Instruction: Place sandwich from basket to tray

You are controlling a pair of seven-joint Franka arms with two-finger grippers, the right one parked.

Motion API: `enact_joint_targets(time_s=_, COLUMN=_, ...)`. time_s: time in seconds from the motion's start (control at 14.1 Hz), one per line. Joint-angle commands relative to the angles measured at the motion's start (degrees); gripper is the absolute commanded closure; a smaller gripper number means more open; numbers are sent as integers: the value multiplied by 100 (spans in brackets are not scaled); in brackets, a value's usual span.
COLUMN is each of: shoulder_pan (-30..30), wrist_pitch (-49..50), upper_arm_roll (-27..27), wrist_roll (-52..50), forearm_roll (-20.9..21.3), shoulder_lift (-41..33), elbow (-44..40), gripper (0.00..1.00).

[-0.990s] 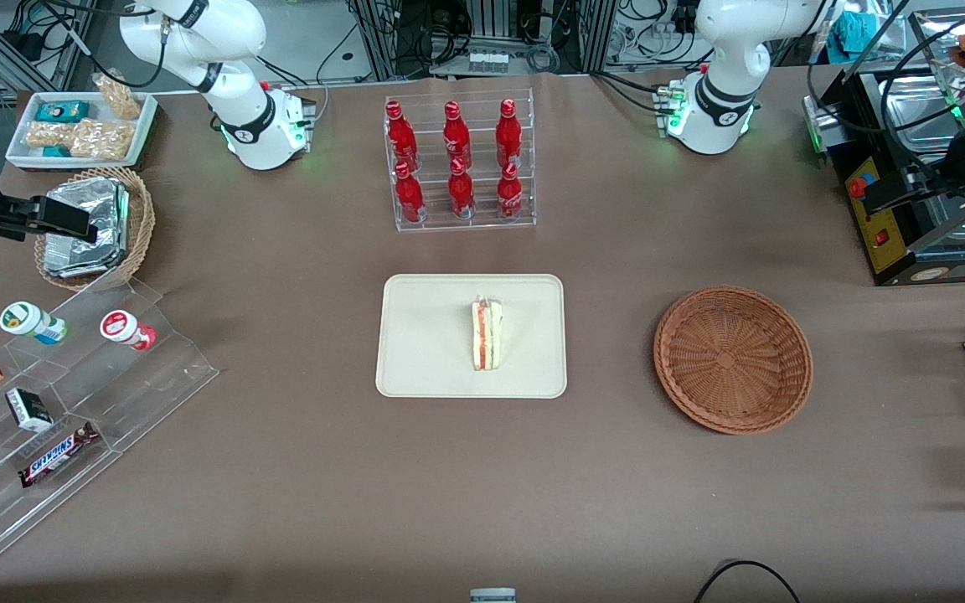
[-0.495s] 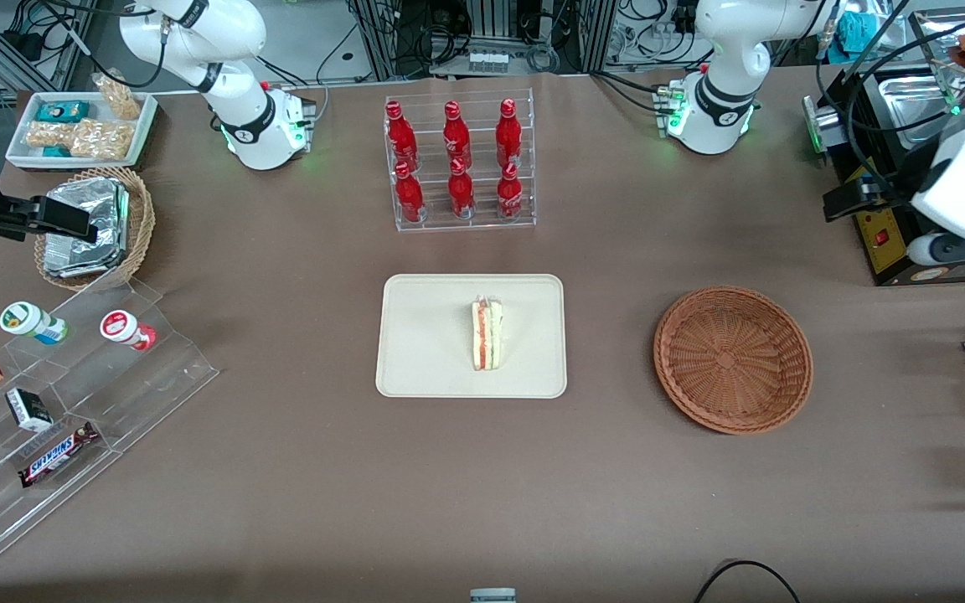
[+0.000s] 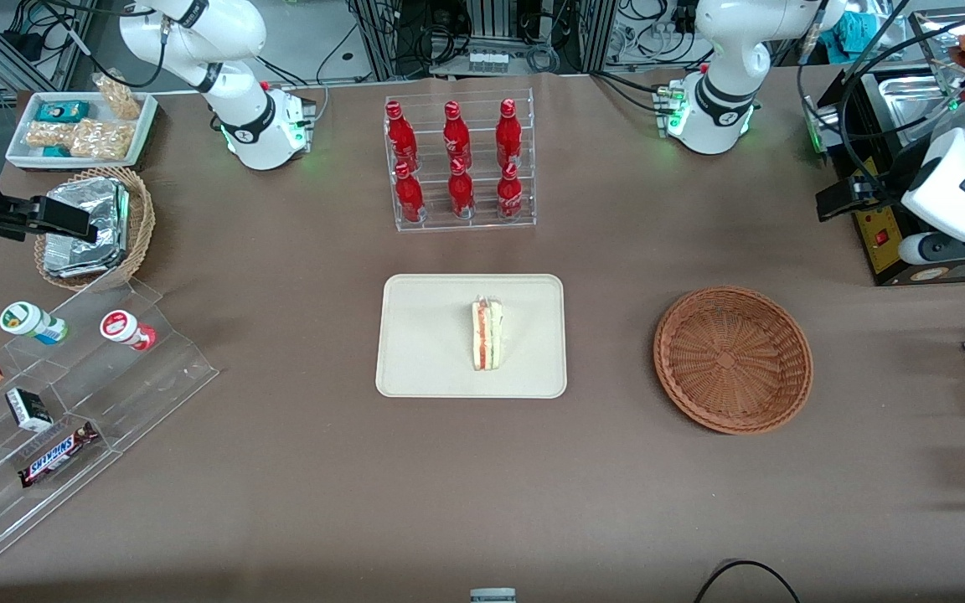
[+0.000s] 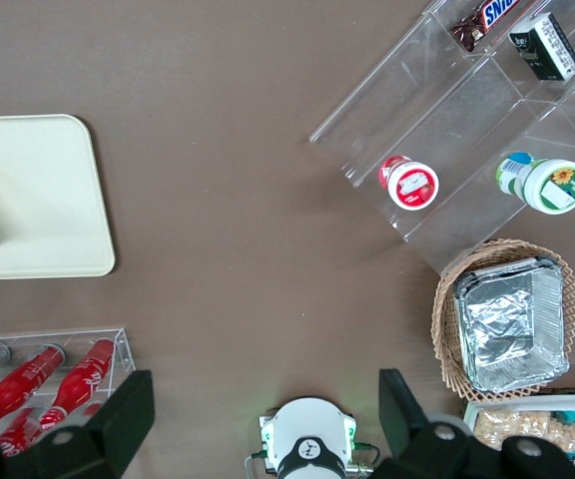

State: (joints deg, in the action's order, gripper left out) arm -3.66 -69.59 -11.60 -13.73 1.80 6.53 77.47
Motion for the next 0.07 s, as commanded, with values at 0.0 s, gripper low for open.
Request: enact_joint_targets(time_s=0.0, shoulder_pan=-38, wrist_pitch=-19, upper_arm_roll=-9, wrist_roll=-24, forearm_roll=-22, shoulder_lift=24, elbow=-56, gripper=0)
